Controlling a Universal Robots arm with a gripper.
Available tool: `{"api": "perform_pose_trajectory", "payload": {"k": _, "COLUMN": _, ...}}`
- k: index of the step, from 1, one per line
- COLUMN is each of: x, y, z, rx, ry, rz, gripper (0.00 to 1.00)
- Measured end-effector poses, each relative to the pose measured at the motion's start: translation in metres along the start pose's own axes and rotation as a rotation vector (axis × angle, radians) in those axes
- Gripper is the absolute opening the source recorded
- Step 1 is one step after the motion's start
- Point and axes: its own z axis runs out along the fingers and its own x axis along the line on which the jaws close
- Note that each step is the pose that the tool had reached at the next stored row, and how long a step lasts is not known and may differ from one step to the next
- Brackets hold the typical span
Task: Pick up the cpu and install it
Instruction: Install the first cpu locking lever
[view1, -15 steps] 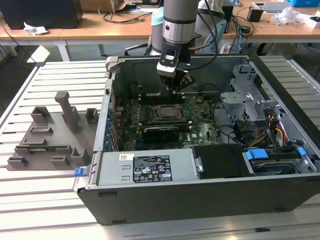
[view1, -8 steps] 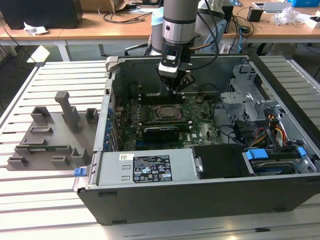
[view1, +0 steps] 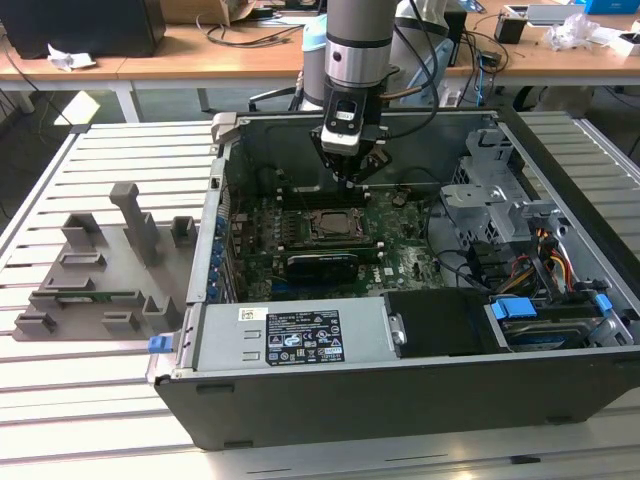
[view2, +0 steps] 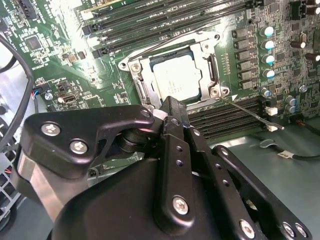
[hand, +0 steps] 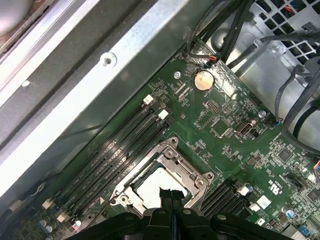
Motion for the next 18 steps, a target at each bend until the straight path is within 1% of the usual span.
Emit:
{"api": "perform_pose_trajectory", "payload": {"k": 5, "x": 0.0, "y": 0.0, "z": 0.0, "rx": -0.0015, "ry": -0.0033, "rz": -0.056, "gripper": 0.11}}
{"api": "perform_pose_trajectory", "payload": {"k": 9, "x": 0.0, "y": 0.0, "z": 0.0, "rx": -0.0019, "ry": -0.0042, "rz": -0.072, "gripper": 0.11}}
{"api": "perform_pose_trajectory", "payload": {"k": 18, "x": 0.0, "y": 0.0, "z": 0.0, "rx": -0.0038, "ry": -0.0085, "rz": -0.144, "gripper": 0.11}}
